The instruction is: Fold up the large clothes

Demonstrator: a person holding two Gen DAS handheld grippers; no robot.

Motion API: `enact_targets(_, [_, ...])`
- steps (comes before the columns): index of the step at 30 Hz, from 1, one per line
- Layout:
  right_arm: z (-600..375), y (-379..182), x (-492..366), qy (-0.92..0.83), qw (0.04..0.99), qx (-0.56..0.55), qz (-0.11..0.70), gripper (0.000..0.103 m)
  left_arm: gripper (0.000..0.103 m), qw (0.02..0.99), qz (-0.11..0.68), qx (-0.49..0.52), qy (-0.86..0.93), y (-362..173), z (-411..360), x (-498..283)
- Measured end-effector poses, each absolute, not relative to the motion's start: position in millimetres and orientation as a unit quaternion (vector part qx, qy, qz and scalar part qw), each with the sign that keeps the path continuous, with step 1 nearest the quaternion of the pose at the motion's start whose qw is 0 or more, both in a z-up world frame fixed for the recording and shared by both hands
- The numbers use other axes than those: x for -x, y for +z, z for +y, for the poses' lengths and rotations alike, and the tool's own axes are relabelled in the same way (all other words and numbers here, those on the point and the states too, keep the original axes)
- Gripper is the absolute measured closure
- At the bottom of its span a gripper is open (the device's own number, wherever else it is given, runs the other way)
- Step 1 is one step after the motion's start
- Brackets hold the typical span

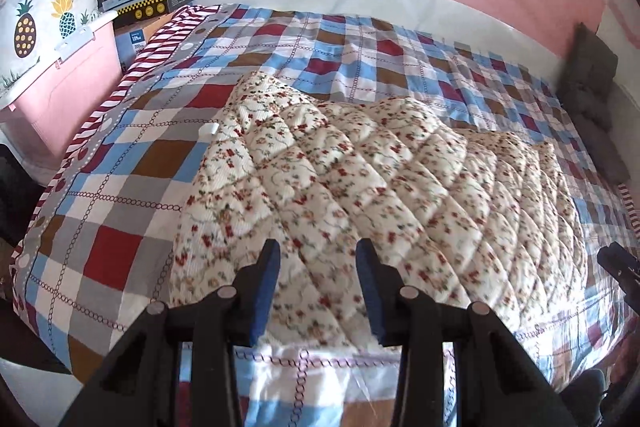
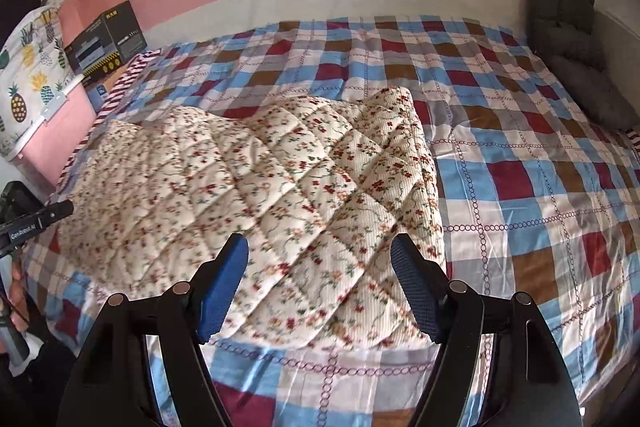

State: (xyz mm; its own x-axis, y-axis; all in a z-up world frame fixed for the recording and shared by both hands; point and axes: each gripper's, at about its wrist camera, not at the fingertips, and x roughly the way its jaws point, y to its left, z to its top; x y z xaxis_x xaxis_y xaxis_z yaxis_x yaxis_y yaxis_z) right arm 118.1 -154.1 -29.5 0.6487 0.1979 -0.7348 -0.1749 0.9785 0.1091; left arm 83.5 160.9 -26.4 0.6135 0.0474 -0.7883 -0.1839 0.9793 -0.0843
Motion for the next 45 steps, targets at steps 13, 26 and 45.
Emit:
enact_targets(13, [-131, 8, 10, 0.123, 0.923, 0.020, 0.365, 0.030, 0.061, 0.904, 0.418, 0.065, 0.060, 7, 111, 18])
enact_targets(26, [-124, -17, 26, 0.120, 0.908, 0.025, 0.401, 0.030, 0.061, 0.896, 0.440, 0.040, 0.049, -10, 91, 34])
enact_targets(45, [-117, -21, 19, 0.124, 0.903, 0.034, 0.410, 0.030, 0.061, 0.893, 0.444, 0.056, 0.054, -15, 96, 34])
